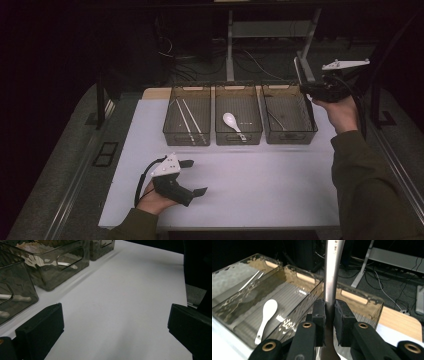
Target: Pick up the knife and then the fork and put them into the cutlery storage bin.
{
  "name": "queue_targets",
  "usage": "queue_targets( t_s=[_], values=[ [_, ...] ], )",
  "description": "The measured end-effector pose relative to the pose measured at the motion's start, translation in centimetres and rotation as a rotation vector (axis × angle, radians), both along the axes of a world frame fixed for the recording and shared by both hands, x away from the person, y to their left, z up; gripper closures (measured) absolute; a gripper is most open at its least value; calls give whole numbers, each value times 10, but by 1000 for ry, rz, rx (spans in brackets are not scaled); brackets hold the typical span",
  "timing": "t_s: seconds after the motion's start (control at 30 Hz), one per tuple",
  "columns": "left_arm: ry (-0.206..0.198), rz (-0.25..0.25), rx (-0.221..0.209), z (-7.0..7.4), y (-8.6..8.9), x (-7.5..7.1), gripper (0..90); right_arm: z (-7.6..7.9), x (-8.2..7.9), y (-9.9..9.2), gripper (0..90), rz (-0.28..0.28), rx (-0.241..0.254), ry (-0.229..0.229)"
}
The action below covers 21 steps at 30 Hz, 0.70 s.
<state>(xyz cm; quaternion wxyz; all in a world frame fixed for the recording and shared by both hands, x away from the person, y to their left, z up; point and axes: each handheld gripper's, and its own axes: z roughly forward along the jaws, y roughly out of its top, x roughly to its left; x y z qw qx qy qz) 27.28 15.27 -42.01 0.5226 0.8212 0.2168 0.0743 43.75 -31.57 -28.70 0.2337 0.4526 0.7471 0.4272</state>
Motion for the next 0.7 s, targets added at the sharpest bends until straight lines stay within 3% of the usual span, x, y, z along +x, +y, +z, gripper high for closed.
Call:
queue_targets(
  t_s=[0.23,0.43,0.7],
  values=[
    [-2,0,-3,1,0,-1,0,-10,19,-1,792,-36,-9,-11],
    [1,-1,-5,0,0,0,0,-33,28,-2,792,-49,-30,28],
    [-2,-5,-2,0,0,-1,0,-58,28,-6,791,-55,-57,75]
  ],
)
